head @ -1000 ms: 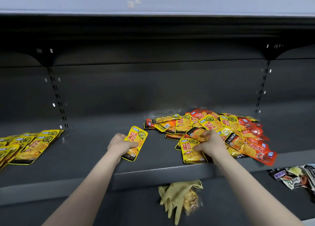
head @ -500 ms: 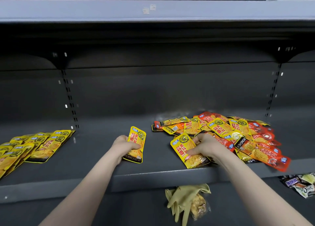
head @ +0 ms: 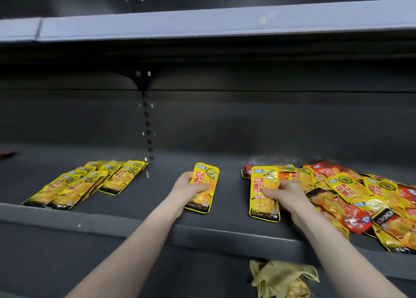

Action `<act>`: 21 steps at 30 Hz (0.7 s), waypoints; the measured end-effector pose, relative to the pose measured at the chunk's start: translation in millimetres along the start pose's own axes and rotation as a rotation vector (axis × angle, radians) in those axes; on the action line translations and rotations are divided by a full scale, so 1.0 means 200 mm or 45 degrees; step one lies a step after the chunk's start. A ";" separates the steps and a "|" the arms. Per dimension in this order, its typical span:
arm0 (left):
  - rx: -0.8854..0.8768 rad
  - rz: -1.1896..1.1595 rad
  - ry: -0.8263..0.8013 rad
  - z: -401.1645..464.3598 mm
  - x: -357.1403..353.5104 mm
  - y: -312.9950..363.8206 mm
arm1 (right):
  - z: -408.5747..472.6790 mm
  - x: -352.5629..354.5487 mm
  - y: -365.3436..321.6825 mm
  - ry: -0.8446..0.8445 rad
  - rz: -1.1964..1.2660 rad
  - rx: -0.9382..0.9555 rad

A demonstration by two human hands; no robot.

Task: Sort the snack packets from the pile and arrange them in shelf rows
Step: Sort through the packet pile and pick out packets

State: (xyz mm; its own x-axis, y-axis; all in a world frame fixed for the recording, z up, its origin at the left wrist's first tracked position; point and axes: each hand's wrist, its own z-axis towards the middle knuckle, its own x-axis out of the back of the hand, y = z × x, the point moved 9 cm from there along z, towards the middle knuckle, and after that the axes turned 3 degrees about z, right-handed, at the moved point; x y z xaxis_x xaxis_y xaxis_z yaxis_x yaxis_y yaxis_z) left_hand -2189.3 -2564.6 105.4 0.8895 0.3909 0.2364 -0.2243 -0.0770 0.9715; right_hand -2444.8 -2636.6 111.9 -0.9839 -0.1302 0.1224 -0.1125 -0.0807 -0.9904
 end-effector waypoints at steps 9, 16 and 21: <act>-0.030 0.089 0.105 0.06 0.51 -0.04 | 0.02 -0.57 -0.06 -0.130 0.127 -0.067; -0.099 0.096 0.148 0.21 1.18 -0.10 | -0.01 -1.26 -0.13 -0.189 0.113 -0.061; -0.087 0.084 0.145 0.35 1.57 -0.18 | -0.04 -1.68 -0.14 -0.206 0.137 -0.107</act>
State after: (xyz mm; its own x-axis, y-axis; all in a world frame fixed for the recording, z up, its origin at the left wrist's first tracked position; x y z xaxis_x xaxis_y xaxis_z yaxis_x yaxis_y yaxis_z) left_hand -1873.8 -2502.1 146.9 0.8219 0.4890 0.2921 -0.3107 -0.0450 0.9495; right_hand -2112.3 -2582.6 98.9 -0.9564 -0.2914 0.0175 -0.0256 0.0241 -0.9994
